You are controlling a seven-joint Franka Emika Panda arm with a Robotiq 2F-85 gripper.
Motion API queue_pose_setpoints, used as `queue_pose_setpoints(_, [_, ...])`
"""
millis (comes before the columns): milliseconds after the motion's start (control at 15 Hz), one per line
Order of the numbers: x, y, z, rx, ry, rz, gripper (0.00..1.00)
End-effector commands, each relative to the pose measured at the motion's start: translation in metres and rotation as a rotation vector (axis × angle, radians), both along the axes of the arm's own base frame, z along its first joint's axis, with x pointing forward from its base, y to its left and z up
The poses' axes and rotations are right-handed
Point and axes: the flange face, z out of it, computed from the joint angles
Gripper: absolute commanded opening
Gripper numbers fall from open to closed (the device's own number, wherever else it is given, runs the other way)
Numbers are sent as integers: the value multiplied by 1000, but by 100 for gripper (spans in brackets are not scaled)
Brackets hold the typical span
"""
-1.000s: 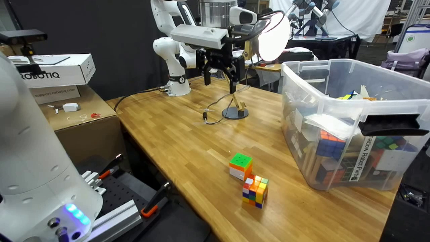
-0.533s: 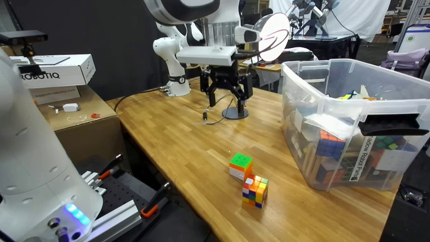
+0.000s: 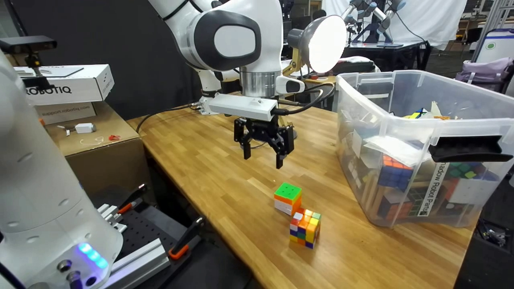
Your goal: Take the cube on the left and move it closer to the lamp
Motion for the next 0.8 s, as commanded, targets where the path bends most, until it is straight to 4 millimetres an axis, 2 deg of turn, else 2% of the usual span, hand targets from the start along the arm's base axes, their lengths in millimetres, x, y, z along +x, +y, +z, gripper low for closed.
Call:
queue_pose_setpoints(0, [0,0,0,0,0,-1,100])
queue_pose_setpoints(467, [0,0,1,-1,-3,-2,100])
queue_pose_setpoints(733, [8,-7,-5,-16,-16,10,100])
